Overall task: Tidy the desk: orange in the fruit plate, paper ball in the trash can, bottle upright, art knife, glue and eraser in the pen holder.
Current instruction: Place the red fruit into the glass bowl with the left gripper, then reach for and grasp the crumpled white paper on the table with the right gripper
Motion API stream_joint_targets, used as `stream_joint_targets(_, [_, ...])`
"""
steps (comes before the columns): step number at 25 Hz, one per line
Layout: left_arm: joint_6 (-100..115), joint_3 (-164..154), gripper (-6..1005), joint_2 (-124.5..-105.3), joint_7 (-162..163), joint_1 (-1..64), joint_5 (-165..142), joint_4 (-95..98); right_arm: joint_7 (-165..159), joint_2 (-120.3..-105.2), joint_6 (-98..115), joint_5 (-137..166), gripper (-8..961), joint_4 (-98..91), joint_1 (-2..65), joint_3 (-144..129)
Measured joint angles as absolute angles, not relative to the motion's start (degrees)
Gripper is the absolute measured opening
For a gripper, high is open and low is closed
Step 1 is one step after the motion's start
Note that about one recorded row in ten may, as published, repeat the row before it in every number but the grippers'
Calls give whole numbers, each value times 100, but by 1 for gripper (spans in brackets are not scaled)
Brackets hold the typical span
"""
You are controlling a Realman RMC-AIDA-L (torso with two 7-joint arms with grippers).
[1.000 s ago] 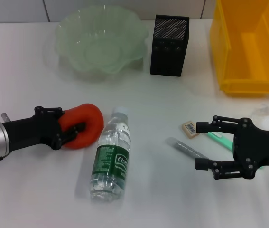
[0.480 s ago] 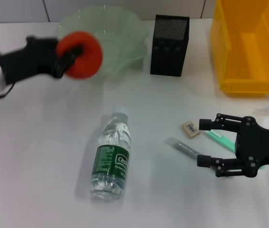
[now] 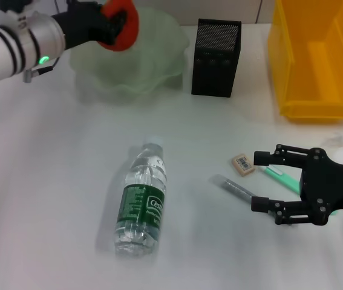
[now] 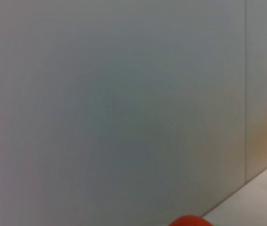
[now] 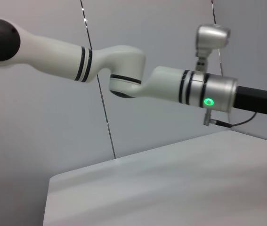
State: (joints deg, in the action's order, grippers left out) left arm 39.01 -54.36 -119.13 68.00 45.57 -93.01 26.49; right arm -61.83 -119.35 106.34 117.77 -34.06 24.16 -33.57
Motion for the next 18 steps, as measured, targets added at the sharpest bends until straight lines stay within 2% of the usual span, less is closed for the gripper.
stream_joint_targets(2, [3778,-5436,145,-11918,6688,4661,-9298,2517,-6190,-11935,10634,11776,823,-3354,2414,-3357])
stream_joint_targets(7, [3979,-5440,376,-11919,6658,4545,-9241,2601,-6195,-11933,10580,11728,823,-3283,2392,-3072])
stream_joint_targets(12, [5327,-5440,534,-11886,6628,3698,-8924,3309,-6902,-11922,10674,11397,824,-3807,2204,-2570])
stream_joint_targets(18, [7457,-5435,741,-11806,6096,2538,-8536,3644,-10002,-11939,10587,11691,824,-6380,2011,-2757])
